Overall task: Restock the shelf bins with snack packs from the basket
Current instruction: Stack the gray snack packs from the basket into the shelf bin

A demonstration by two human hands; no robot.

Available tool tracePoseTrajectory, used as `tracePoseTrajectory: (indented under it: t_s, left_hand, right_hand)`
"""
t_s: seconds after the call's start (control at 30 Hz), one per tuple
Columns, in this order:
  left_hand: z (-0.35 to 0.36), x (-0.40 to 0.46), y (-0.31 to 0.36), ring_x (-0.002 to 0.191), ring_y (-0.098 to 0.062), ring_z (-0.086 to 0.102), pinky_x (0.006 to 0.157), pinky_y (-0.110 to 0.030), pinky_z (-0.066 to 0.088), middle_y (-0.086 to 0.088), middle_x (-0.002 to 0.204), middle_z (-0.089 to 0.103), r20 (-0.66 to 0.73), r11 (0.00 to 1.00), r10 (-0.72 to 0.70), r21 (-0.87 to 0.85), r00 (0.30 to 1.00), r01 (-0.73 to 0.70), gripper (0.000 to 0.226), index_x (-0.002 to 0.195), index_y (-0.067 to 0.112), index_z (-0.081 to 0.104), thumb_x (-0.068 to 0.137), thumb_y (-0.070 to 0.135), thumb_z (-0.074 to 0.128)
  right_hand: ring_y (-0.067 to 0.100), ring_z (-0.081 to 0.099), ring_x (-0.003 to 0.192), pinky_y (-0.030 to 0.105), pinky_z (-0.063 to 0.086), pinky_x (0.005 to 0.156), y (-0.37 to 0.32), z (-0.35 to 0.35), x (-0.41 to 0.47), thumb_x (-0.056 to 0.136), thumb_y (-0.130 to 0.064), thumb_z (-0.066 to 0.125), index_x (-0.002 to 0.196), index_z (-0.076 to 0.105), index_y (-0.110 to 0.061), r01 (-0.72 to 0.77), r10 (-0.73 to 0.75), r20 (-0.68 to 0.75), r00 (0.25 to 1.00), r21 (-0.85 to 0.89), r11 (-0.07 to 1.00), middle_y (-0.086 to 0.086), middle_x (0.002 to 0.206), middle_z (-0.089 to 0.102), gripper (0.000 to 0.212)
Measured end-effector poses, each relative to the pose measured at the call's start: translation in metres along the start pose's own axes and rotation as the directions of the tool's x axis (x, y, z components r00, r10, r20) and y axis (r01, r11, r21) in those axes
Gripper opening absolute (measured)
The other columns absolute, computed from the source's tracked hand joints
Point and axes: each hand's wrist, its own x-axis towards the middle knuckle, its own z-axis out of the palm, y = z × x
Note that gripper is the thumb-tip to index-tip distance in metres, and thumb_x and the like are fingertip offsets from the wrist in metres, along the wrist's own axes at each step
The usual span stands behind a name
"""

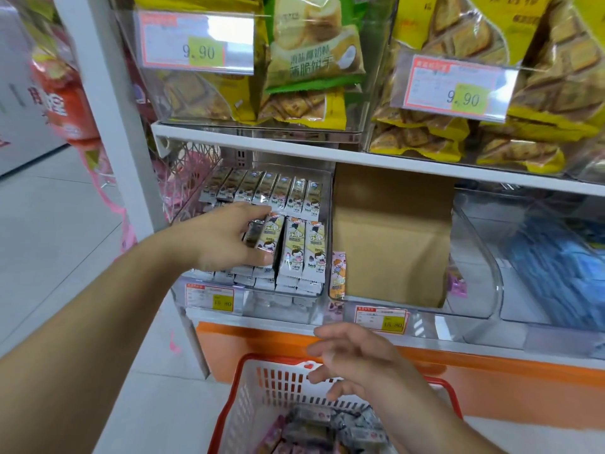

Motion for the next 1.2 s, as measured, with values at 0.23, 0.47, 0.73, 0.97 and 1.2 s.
tracePoseTrajectory:
  t_s: [0.23,0.47,0.73,0.97,1.2]
  left_hand:
    - [0.008,-0.022,0.009,0.136,-0.02,0.047,0.101,-0.026,0.037,0.0,0.164,0.033,-0.076,0.995,-0.034,-0.096,0.997,0.026,0.088,0.163,0.033,0.022,0.092,0.046,0.073]
    - [0.041,-0.076,0.021,0.104,-0.009,0.061,0.072,-0.021,0.046,0.007,0.123,0.058,-0.448,0.868,-0.228,-0.496,0.865,-0.028,0.039,0.134,0.028,0.055,0.098,0.036,0.067]
    - [0.171,-0.123,0.014,0.112,-0.024,0.062,0.099,-0.04,0.05,-0.004,0.133,0.055,-0.243,0.934,-0.279,-0.294,0.929,0.204,0.041,0.135,0.017,0.058,0.1,0.04,0.057]
    - [0.281,-0.147,-0.03,0.147,-0.037,0.033,0.119,-0.052,0.032,-0.011,0.164,0.022,0.075,0.872,-0.432,-0.218,0.899,0.438,0.08,0.163,0.019,0.006,0.103,0.046,0.052]
    - [0.323,-0.144,-0.04,0.143,-0.042,0.03,0.11,-0.058,0.041,-0.008,0.165,0.007,-0.019,0.868,-0.492,-0.09,0.871,0.488,0.096,0.16,0.024,-0.017,0.097,0.064,0.044]
  right_hand:
    - [0.026,0.077,0.096,0.04,0.059,0.08,0.0,0.0,-0.008,0.073,-0.031,0.071,0.12,0.07,-0.016,0.008,-0.008,-0.017,1.0,0.002,1.0,0.006,0.11,0.078,0.049]
    - [0.032,0.076,0.099,0.042,0.056,0.082,0.009,-0.02,-0.011,0.102,-0.015,0.064,0.119,0.069,-0.006,-0.009,0.009,-0.065,0.998,-0.006,1.0,0.013,0.113,0.077,0.02]
    - [0.029,0.072,0.089,0.036,0.052,0.071,0.083,-0.056,0.015,0.103,-0.022,0.065,0.118,0.069,-0.002,-0.195,0.184,-0.173,0.968,-0.052,0.979,0.02,0.115,0.075,0.025]
    - [0.033,0.067,0.083,0.033,0.044,0.07,0.172,-0.075,0.035,0.099,-0.014,0.064,0.091,0.068,-0.01,-0.385,0.317,-0.317,0.894,-0.179,0.905,0.018,0.087,0.067,0.01]
    - [0.003,0.059,0.087,0.016,0.046,0.068,0.264,-0.075,0.057,0.104,-0.022,0.06,0.147,0.057,-0.02,-0.335,0.251,-0.222,0.942,-0.588,0.736,0.001,0.142,0.061,0.044]
